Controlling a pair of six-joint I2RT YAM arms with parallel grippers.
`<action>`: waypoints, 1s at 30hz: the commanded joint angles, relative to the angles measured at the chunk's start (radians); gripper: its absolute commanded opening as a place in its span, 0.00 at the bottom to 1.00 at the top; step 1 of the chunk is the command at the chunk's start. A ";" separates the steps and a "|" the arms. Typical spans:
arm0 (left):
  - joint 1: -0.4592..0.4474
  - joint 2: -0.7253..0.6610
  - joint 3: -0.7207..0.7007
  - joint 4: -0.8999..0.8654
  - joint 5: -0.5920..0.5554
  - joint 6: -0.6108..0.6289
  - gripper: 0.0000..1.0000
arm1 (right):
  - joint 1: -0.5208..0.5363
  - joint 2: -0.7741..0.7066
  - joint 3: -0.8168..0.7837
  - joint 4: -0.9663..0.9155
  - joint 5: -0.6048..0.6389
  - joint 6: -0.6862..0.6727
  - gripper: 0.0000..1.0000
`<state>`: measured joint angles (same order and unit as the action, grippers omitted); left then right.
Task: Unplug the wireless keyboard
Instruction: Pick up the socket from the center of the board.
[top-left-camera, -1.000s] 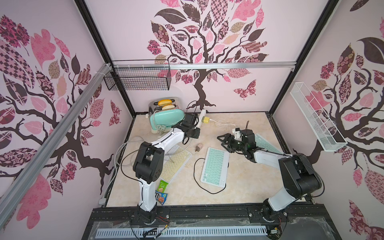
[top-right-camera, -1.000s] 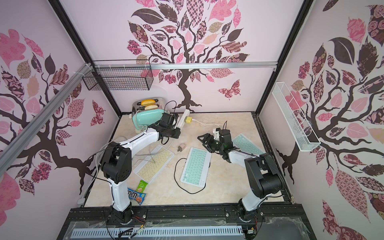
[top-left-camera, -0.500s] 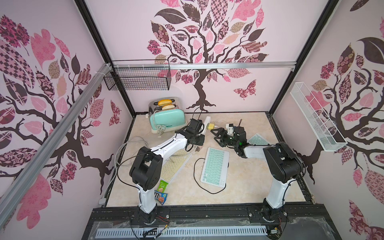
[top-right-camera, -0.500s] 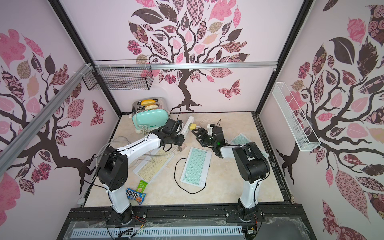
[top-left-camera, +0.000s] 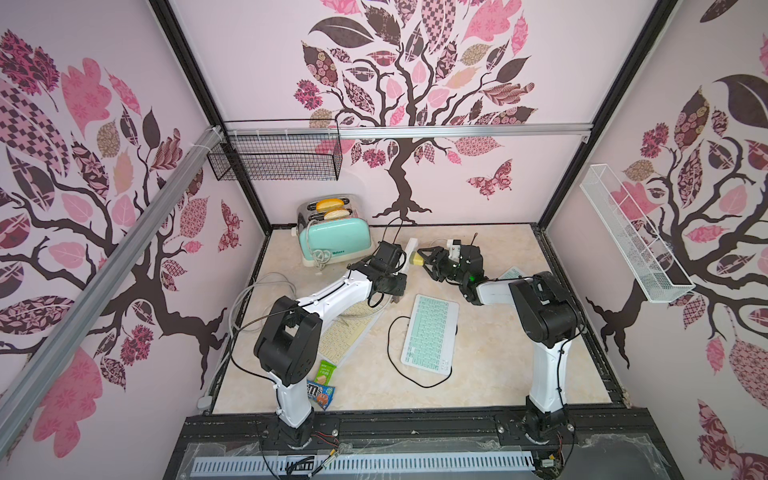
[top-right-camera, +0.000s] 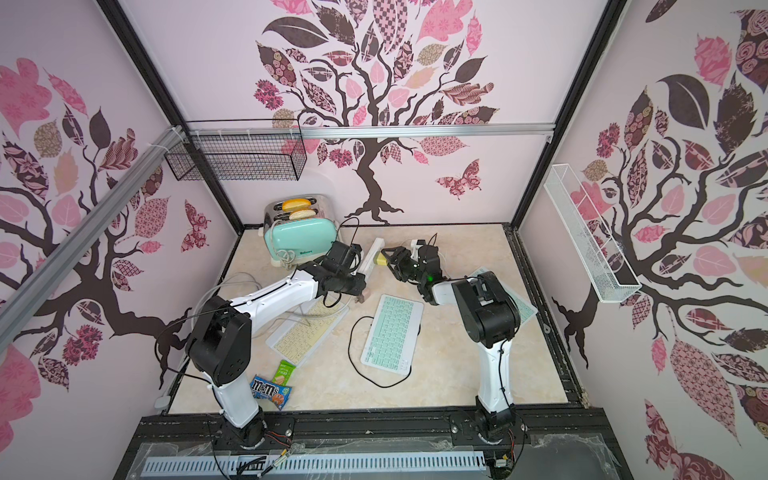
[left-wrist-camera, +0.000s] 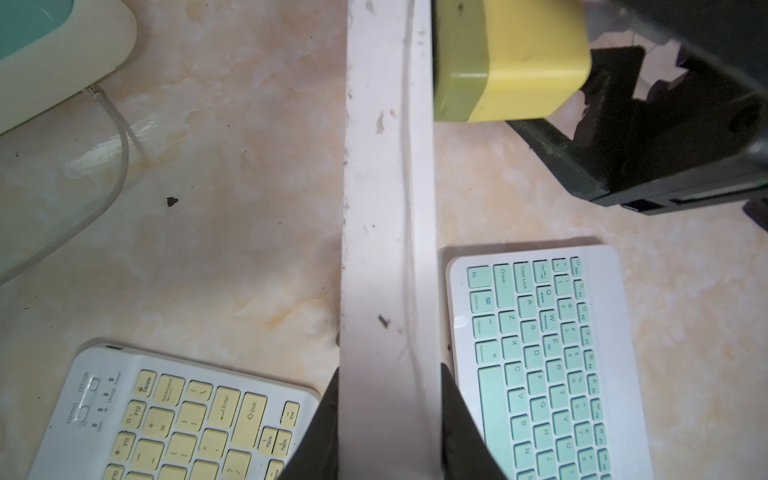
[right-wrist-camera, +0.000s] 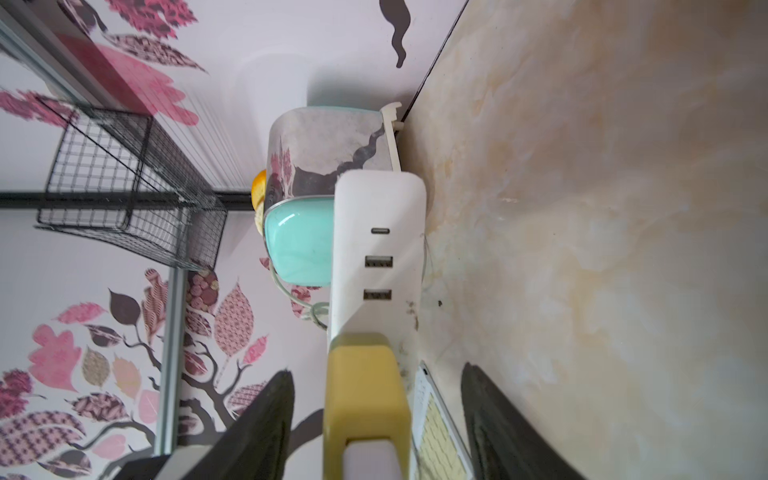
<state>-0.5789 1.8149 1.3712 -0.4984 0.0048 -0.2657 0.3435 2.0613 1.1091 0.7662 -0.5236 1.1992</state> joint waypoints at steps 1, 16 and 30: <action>-0.008 -0.040 0.001 0.065 0.002 -0.009 0.00 | 0.004 0.035 0.031 0.062 -0.030 0.037 0.59; -0.012 -0.024 0.000 0.060 0.003 -0.007 0.00 | 0.021 0.094 0.052 0.167 -0.056 0.117 0.32; -0.012 -0.034 -0.011 0.071 0.047 -0.030 0.47 | 0.023 0.076 0.025 0.237 -0.090 0.176 0.00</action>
<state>-0.5797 1.8149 1.3590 -0.4904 0.0105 -0.2867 0.3569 2.1494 1.1248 0.9329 -0.5831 1.3495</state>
